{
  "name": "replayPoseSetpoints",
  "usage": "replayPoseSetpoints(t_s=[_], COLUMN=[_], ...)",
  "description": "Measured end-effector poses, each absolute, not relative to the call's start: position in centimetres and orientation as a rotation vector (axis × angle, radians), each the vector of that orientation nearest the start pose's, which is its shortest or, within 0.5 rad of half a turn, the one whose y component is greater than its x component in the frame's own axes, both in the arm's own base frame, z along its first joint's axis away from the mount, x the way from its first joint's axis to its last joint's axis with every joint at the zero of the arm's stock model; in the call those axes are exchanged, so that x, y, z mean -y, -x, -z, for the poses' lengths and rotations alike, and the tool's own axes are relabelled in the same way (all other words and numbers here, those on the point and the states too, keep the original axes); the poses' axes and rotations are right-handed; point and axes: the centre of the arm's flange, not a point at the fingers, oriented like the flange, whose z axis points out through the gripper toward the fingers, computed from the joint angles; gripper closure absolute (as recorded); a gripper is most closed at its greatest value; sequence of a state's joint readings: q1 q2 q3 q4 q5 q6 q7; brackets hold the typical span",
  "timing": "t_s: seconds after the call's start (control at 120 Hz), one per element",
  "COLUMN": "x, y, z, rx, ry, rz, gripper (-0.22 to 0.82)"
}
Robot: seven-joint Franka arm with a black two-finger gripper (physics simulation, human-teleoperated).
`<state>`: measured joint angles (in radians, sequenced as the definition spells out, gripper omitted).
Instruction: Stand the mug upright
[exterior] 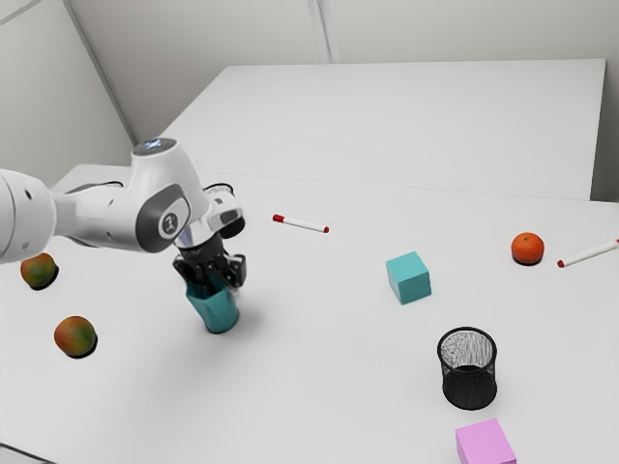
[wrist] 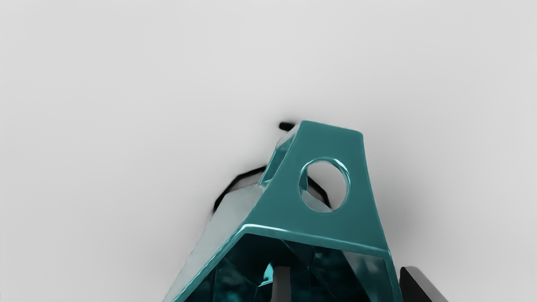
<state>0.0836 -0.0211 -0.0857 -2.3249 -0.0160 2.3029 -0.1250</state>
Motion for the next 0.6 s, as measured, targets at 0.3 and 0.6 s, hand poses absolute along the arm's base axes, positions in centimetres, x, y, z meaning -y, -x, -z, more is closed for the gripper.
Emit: replayPoseSetpoints(t_s=[0.3, 0.6], x=[1.6, 1.3], y=[-50.4, -50.4], z=[-38.1, -42.8], rx=[0.16, 0.162], ry=[3.148, 3.147], rz=[0.096, 0.158], gripper=[0.1, 0.03])
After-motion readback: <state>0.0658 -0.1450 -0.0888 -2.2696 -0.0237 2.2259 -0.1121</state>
